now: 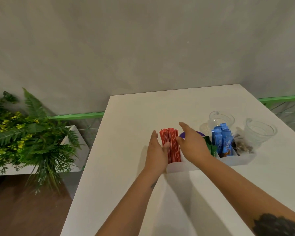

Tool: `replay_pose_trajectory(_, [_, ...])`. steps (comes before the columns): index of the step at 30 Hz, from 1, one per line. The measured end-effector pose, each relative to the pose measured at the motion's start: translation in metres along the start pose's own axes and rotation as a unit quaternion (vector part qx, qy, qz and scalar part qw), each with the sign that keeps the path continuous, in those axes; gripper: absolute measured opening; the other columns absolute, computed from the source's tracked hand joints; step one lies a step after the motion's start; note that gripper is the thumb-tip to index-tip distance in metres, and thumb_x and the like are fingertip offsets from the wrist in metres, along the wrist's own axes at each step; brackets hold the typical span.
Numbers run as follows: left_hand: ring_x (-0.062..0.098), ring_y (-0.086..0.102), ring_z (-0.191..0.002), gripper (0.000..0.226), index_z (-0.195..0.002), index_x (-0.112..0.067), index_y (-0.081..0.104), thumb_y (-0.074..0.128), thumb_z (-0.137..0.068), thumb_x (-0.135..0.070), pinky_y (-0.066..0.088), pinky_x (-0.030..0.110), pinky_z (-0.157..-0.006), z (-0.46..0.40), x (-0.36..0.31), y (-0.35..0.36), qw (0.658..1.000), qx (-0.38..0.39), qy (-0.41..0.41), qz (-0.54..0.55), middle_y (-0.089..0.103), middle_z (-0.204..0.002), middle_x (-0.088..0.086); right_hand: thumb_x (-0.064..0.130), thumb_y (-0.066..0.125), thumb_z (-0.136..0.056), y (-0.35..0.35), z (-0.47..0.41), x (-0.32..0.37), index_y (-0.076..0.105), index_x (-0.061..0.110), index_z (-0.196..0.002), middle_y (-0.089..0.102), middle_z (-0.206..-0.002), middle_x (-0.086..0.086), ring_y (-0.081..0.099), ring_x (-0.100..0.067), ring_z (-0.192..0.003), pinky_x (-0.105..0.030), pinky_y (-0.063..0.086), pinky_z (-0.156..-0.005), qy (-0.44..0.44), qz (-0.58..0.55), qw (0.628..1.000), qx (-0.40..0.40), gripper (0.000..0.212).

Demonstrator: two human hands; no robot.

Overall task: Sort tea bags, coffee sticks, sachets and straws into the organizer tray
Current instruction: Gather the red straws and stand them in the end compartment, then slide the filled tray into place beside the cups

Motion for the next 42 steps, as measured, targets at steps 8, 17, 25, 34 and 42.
replay_pose_trajectory(8, [0.021,0.055,-0.117,0.058,-0.148,-0.016,0.017,0.043,-0.098,-0.027,0.047,0.029,-0.093,-0.005,-0.005,0.012,0.999,0.041,0.0,-0.002,0.052,-0.134,0.004,0.022,0.036,-0.099,0.017,0.002,-0.002,0.011,0.023,-0.15,0.066,-0.096,-0.01,0.058,-0.021,-0.079,-0.031,0.045,-0.067,0.004,0.063,0.996,0.071,0.057])
replay_pose_trajectory(17, [0.013,0.028,-0.141,0.058,-0.149,-0.024,0.019,0.036,-0.097,-0.044,0.028,0.033,-0.115,0.026,0.014,-0.004,0.999,-0.01,0.001,0.045,0.025,-0.154,-0.006,0.021,0.057,-0.091,-0.045,0.057,-0.032,0.056,0.026,-0.115,0.066,-0.102,0.011,0.06,-0.002,-0.084,-0.028,0.05,-0.077,0.005,-0.132,0.982,-0.139,0.025])
replay_pose_trajectory(25, [-0.001,0.025,-0.134,0.055,-0.149,-0.024,0.02,0.035,-0.097,-0.033,0.023,0.018,-0.107,0.069,0.031,0.02,0.988,-0.02,-0.033,0.152,0.025,-0.152,-0.012,-0.006,0.067,-0.072,-0.073,0.104,-0.148,0.038,0.012,-0.134,0.039,-0.132,-0.005,0.039,-0.025,-0.12,-0.037,0.036,-0.101,0.14,-0.202,0.914,-0.323,0.071])
replay_pose_trajectory(34, [0.008,0.032,-0.137,0.069,-0.149,-0.033,0.017,0.033,-0.084,-0.05,0.028,0.031,-0.114,0.074,0.033,0.044,0.988,-0.038,-0.046,0.145,0.033,-0.149,-0.012,-0.009,0.065,-0.076,-0.059,0.085,-0.188,0.027,0.022,-0.146,0.041,-0.145,-0.002,0.043,-0.019,-0.129,-0.029,0.035,-0.097,0.15,-0.257,0.943,-0.152,0.085])
replay_pose_trajectory(42, [0.005,0.039,-0.133,0.063,-0.146,-0.031,0.029,0.031,-0.086,-0.05,0.03,0.036,-0.115,0.072,0.036,0.04,0.984,-0.089,-0.023,0.154,0.042,-0.143,-0.015,-0.001,0.064,-0.071,-0.059,0.081,-0.186,0.037,0.024,-0.14,0.052,-0.131,-0.001,0.049,-0.014,-0.11,-0.03,0.038,-0.092,0.131,-0.279,0.939,-0.155,0.078])
Point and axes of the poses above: each hand's wrist, its own z-axis away from the middle knuckle, its own y-axis out of the palm, x = y × z, the point moved 6 cm from there along -z, towards the middle knuckle
